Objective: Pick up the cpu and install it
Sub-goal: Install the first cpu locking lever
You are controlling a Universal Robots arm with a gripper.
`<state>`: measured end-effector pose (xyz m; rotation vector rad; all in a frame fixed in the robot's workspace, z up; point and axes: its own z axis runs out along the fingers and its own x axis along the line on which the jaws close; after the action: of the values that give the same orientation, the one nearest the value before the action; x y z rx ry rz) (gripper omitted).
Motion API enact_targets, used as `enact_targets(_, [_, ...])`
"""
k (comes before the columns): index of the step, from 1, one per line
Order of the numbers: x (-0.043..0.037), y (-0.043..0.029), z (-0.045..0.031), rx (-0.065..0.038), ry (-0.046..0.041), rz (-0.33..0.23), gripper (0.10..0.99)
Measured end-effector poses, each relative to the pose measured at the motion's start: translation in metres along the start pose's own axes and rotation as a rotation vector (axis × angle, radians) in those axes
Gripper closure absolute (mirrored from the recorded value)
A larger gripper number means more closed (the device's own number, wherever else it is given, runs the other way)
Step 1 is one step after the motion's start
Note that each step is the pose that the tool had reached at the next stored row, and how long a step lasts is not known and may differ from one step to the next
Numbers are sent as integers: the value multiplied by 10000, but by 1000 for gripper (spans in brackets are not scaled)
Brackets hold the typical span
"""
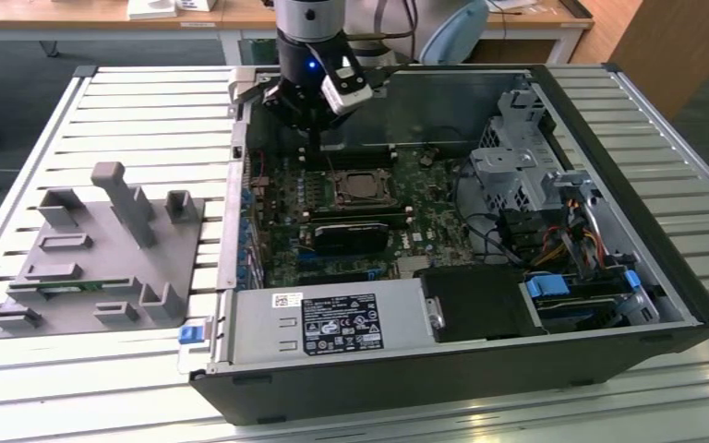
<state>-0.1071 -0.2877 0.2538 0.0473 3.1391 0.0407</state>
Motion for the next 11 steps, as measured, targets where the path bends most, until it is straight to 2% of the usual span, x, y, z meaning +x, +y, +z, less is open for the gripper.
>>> enact_targets(4, [-32, 15, 1, 0, 1, -4, 980])
enact_targets(11, [-138, 19, 2, 0, 1, -5, 980])
